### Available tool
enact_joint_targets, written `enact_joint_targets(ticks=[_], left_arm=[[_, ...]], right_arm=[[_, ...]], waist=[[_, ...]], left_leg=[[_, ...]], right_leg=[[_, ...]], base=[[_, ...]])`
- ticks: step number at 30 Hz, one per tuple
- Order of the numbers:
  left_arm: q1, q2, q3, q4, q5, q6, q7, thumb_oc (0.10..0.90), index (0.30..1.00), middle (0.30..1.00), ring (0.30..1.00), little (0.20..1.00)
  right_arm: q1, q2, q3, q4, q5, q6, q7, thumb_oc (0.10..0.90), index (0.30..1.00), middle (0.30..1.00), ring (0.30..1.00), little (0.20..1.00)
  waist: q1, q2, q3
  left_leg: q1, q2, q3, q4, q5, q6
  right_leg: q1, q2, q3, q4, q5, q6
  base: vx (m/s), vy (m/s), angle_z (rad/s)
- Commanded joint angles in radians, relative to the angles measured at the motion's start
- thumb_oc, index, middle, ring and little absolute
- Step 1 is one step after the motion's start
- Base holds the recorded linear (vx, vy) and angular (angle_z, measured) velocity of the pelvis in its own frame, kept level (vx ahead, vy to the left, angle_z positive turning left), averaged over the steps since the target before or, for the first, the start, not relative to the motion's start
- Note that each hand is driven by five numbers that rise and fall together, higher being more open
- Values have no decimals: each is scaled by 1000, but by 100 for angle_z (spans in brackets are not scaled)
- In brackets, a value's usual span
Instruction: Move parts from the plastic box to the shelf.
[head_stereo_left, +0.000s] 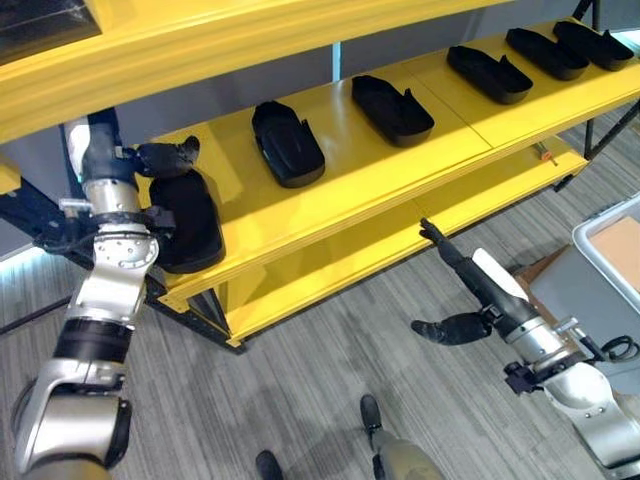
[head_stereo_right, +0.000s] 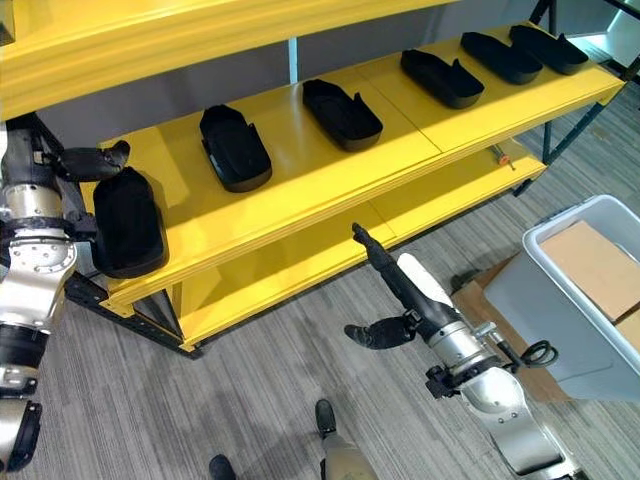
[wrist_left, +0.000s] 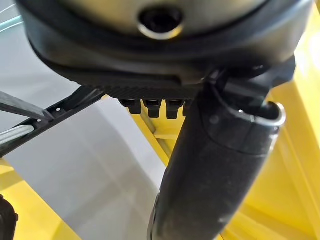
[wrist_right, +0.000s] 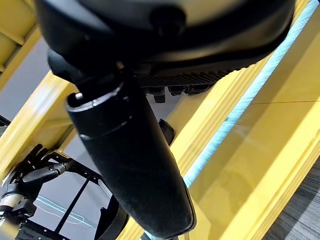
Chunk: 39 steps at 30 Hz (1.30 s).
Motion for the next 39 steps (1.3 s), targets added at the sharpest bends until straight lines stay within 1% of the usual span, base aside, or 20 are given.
enact_joint_targets(ticks=[1,2,3,7,9,11,12,16,17,19,20,22,24,25,31,39], left_arm=[[-23,85,84,-107,144,-108,12,900,1000,1000,1000,1000],[69,62,125,-183,203,-108,-8,900,1000,1000,1000,1000],[100,54,136,-199,226,-111,-14,900,1000,1000,1000,1000],[257,1,174,-350,363,-119,-50,900,1000,1000,1000,1000],[331,-7,186,-429,439,-131,-73,900,1000,1000,1000,1000],[363,-21,192,-459,457,-139,-77,900,1000,1000,1000,1000],[414,-38,189,-515,498,-151,-91,900,1000,1000,1000,1000],[486,-60,179,-564,553,-164,-96,900,1000,1000,1000,1000],[542,-74,180,-590,566,-174,-109,900,1000,1000,1000,1000],[594,-82,186,-609,589,-177,-103,900,1000,1000,1000,1000],[598,-83,188,-612,590,-177,-102,900,1000,1000,1000,1000],[690,-97,204,-625,616,-174,-111,900,1000,1000,1000,1000],[712,-98,212,-625,620,-176,-112,900,1000,1000,1000,1000],[743,-106,226,-622,633,-166,-104,900,1000,1000,1000,1000],[818,-119,249,-601,674,-147,-111,900,1000,1000,1000,1000],[866,-143,276,-552,686,-123,-121,900,1000,1000,1000,1000]], right_arm=[[-22,16,-100,-80,32,-98,-23,900,1000,1000,1000,1000],[-12,25,-114,-79,28,-96,-21,900,1000,1000,1000,1000],[-12,28,-120,-79,28,-96,-17,900,1000,1000,1000,1000],[-10,41,-130,-81,30,-92,-13,900,1000,1000,1000,1000],[-10,45,-138,-81,34,-93,-15,900,1000,1000,1000,1000],[-11,46,-133,-82,37,-94,-16,900,1000,1000,1000,1000],[-11,49,-131,-88,41,-95,-16,900,1000,1000,1000,1000],[-7,50,-129,-96,36,-98,-22,900,1000,1000,1000,1000],[-1,52,-139,-105,34,-99,-27,900,1000,1000,1000,1000],[4,50,-141,-110,25,-104,-34,900,1000,1000,1000,1000],[5,50,-139,-110,24,-104,-35,900,1000,1000,1000,1000],[18,48,-156,-115,18,-104,-44,900,1000,1000,1000,1000],[23,48,-162,-117,15,-103,-47,900,1000,1000,1000,1000],[29,49,-167,-119,13,-104,-55,900,1000,1000,1000,1000],[44,52,-186,-117,12,-96,-57,900,1000,1000,1000,1000],[49,52,-204,-114,0,-83,-53,900,1000,1000,1000,1000]], waist=[[-6,-25,-81],[0,-27,-80],[2,-29,-80],[9,-36,-77],[15,-39,-76],[16,-41,-76],[21,-44,-74],[26,-47,-69],[34,-51,-60],[37,-53,-56],[36,-53,-57],[45,-58,-46],[47,-59,-46],[50,-59,-45],[59,-60,-41],[64,-63,-37]], left_leg=[[82,3,-46,-4,5,-20],[82,4,-49,-4,6,-20],[81,5,-49,-4,5,-19],[80,8,-55,-4,3,-16],[79,10,-59,-4,2,-14],[79,11,-60,-4,2,-14],[77,12,-63,-4,2,-13],[72,13,-68,-4,2,-10],[69,15,-70,-4,3,-8],[67,16,-72,-4,3,-7],[67,16,-72,-4,3,-7],[63,17,-76,-4,2,-5],[63,17,-77,-4,2,-4],[63,18,-78,-4,2,-3],[64,19,-83,-4,4,-1],[61,19,-87,-4,5,0]], right_leg=[[136,-53,-53,-1,-122,70],[138,-53,-56,-1,-123,69],[139,-53,-57,-1,-123,69],[142,-51,-58,-1,-125,65],[143,-50,-60,-1,-125,63],[144,-49,-61,-1,-125,62],[145,-48,-63,-1,-126,61],[146,-47,-68,-1,-127,59],[145,-45,-71,0,-127,58],[144,-43,-73,0,-127,57],[144,-43,-73,0,-127,57],[145,-40,-75,0,-128,55],[146,-39,-76,0,-128,55],[148,-39,-78,0,-129,54],[153,-37,-84,0,-133,53],[153,-37,-88,-1,-133,51]], base=[[0,0,0],[0,0,0],[0,0,0],[-14,2,4],[-17,-4,5],[-22,-6,6],[-37,-10,11],[-25,-4,4],[-30,-9,1],[-19,-6,-1],[0,0,0],[-15,-7,0],[0,0,0],[0,0,0],[-1,0,1],[0,0,0]])
